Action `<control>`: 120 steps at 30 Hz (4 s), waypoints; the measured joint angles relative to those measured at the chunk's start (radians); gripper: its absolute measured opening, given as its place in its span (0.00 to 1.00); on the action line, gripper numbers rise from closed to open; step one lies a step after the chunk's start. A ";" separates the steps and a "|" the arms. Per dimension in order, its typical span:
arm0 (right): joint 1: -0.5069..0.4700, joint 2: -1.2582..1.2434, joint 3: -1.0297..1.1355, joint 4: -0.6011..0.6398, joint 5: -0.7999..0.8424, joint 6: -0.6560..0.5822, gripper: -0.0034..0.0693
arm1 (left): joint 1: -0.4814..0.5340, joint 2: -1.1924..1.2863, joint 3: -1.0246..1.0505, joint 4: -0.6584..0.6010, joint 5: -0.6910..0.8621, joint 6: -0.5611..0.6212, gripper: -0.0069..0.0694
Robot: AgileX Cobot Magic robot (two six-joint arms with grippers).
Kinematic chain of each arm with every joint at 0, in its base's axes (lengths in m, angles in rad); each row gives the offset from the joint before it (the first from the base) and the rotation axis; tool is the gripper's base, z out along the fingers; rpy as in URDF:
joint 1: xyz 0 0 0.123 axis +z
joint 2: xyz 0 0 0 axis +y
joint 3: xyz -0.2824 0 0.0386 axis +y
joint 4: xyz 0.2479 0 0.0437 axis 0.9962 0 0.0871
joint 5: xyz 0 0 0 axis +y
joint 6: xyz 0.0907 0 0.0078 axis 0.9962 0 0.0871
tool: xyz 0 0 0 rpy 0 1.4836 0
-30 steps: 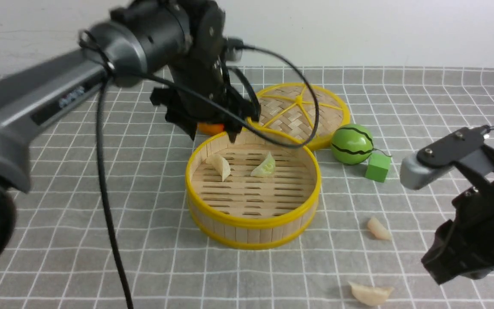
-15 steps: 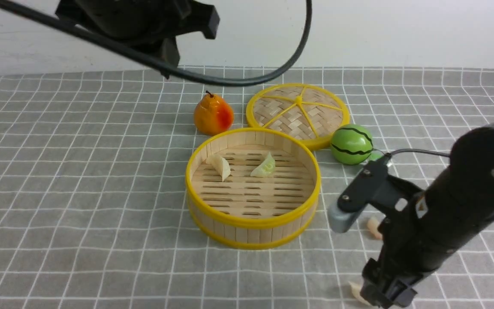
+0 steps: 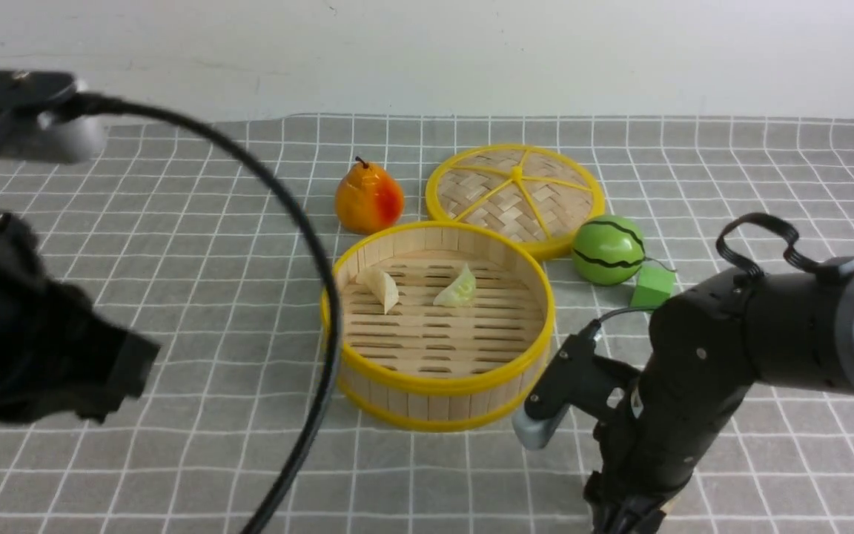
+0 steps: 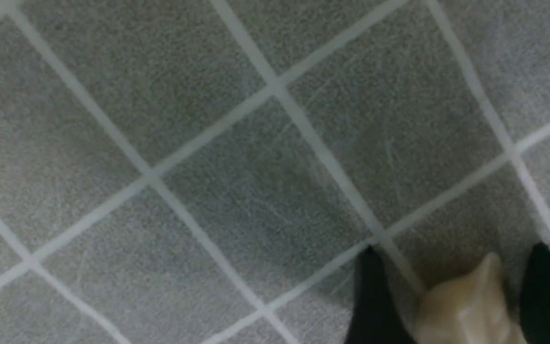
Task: Put the dumplings into the steamer on the table with the grey tablecloth.
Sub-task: 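Reach for and grasp a dumpling lying on the table beside the steamer, then place the dumpling in the bamboo steamer basket with the right gripper, then reach for and grasp a dumpling lying on the table beside the steamer, then place the dumpling in the bamboo steamer basket with the right gripper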
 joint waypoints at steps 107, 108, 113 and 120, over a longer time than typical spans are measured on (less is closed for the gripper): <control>-0.101 0.213 -0.669 0.016 0.346 0.313 0.30 | 0.000 -0.306 0.070 0.011 -0.070 -0.047 0.11; -0.071 0.214 -0.706 0.027 0.348 0.306 0.30 | 0.000 -0.306 0.070 0.011 -0.065 -0.047 0.12; 0.039 0.277 -0.842 0.044 0.324 0.297 0.30 | 0.000 -0.306 0.070 0.011 -0.057 -0.047 0.12; 0.050 0.432 -0.908 -0.028 0.310 0.399 0.30 | 0.000 -0.306 0.070 0.012 -0.019 -0.017 0.12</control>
